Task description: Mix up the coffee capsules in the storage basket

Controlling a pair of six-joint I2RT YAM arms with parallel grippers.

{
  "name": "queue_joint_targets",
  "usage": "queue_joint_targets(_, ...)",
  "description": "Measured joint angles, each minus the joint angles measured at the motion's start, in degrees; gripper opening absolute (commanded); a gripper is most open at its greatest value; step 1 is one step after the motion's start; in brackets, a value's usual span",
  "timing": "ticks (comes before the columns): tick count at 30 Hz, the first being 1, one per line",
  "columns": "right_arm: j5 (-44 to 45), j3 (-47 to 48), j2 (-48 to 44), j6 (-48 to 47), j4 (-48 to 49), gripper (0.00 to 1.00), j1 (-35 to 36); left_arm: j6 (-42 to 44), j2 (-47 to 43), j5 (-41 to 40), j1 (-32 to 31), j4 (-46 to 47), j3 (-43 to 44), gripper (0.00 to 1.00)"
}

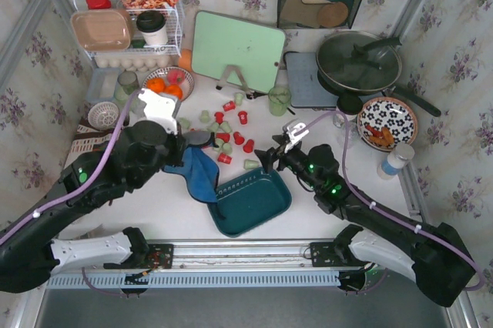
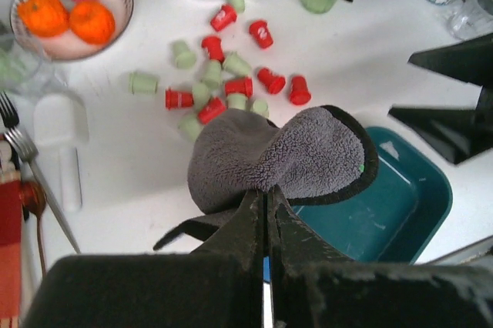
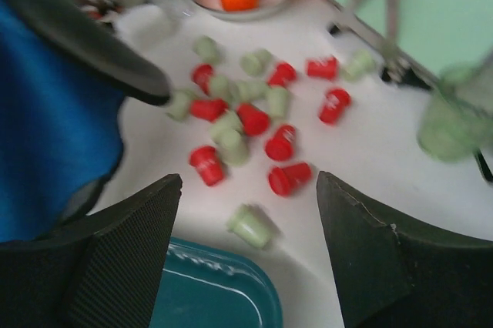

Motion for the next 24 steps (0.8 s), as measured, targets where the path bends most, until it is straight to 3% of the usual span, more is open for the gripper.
queue_joint_targets(7,-11.1,0.1,-2.5,-6.1,9.4,0.82,3.3,5.7,6.8,1.6,0.0,3.6,6.6,0.0)
queue_joint_targets(13,-20.0,0.9,1.2,-10.2,20.5,0.85,5.7,7.6,10.2,4.8,0.0,6.1,9.4,0.0)
queue_joint_targets(24,-23.2,9.0,12.9,-14.3,25.9,0.84,10.0,8.2,11.9,9.8,0.0,9.4,10.5,0.0)
